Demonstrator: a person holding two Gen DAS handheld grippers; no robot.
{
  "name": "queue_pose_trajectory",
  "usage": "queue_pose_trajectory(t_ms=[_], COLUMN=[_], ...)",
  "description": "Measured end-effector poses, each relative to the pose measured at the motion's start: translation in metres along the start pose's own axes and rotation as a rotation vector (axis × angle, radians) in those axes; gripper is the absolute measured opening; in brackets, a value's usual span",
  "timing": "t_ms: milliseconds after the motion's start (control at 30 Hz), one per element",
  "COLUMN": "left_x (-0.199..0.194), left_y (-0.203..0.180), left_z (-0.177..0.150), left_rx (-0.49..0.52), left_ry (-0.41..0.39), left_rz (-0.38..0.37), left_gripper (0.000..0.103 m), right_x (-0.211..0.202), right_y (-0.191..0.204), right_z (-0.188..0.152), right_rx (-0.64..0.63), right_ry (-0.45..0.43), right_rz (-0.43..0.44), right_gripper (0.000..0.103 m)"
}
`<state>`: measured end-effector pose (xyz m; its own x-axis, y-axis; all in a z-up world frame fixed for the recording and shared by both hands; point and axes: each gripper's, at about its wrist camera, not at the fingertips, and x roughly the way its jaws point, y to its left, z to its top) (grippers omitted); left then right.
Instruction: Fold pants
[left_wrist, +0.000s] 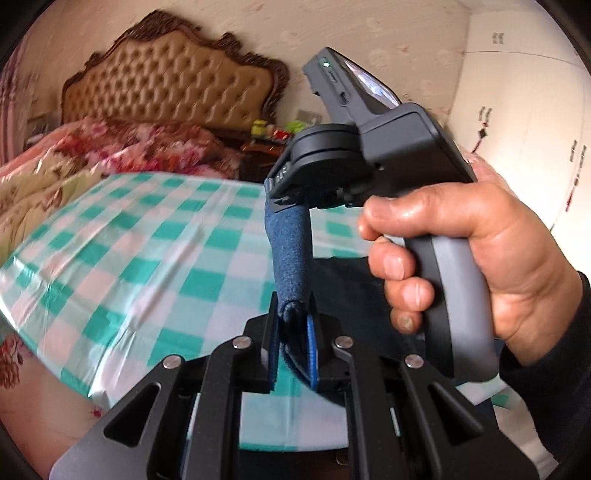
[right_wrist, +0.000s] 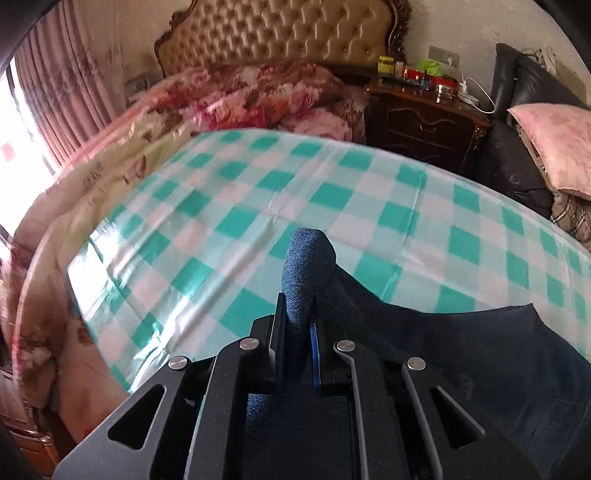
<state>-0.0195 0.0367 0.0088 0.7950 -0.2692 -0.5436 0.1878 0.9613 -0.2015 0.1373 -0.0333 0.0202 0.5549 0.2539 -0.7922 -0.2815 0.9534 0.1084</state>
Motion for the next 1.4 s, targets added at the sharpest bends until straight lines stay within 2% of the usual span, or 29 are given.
queue_pose_trajectory(t_ms=[200,467,600,733,900,1000,1067,1167,1200,1300,1367,1400], left_x=[-0.002,-0.008,-0.006,0.009,0.043,0.076,0.097,0.125,0.130,0.138,0.143,0.146], left_y=[-0.041,-0.100,-0.159,-0.233,-0.332,-0.393,-0.417,-0.442,-0.446,-0.456,-0.461,-0.463], left_z=[0.014,0.031,0.041,0.040,0.014,-0.025,-0.051,-0.088,-0.095,-0.115,-0.121,-0.123], left_rx=[0.088,0.198,0.298,0.393,0.514,0.594,0.637,0.702,0.716,0.785,0.818,0.834], left_ry=[-0.024,-0.047,-0.075,-0.092,-0.079,-0.044,-0.021,0.026,0.035,0.011,0.013,0.016], left_rz=[-0.021,-0.068,-0.122,-0.185,-0.282,-0.328,-0.337,-0.310,-0.300,-0.255,-0.238,-0.230], left_gripper=[0.012,0.012,0.011,0.011,0.011,0.011,0.011,0.011,0.011,0.012,0.014,0.014], right_x=[-0.032,-0.070,-0.093,-0.120,-0.144,-0.143,-0.130,-0.099,-0.092,-0.089,-0.089,-0.089], right_y=[-0.041,-0.109,-0.169,-0.251,-0.358,-0.423,-0.448,-0.469,-0.474,-0.485,-0.487,-0.486], right_z=[-0.004,-0.003,-0.006,-0.025,-0.074,-0.116,-0.136,-0.162,-0.168,-0.177,-0.174,-0.172], right_rx=[0.057,0.170,0.257,0.347,0.460,0.519,0.528,0.525,0.532,0.550,0.538,0.530], right_ry=[-0.062,-0.091,-0.099,-0.124,-0.140,-0.118,-0.085,-0.012,0.006,0.010,0.007,0.011], right_rz=[0.009,0.141,0.248,0.281,0.215,0.136,0.119,0.098,0.104,0.155,0.177,0.175], right_gripper=[0.010,0.010,0.010,0.010,0.010,0.010,0.010,0.013,0.022,0.027,0.037,0.037])
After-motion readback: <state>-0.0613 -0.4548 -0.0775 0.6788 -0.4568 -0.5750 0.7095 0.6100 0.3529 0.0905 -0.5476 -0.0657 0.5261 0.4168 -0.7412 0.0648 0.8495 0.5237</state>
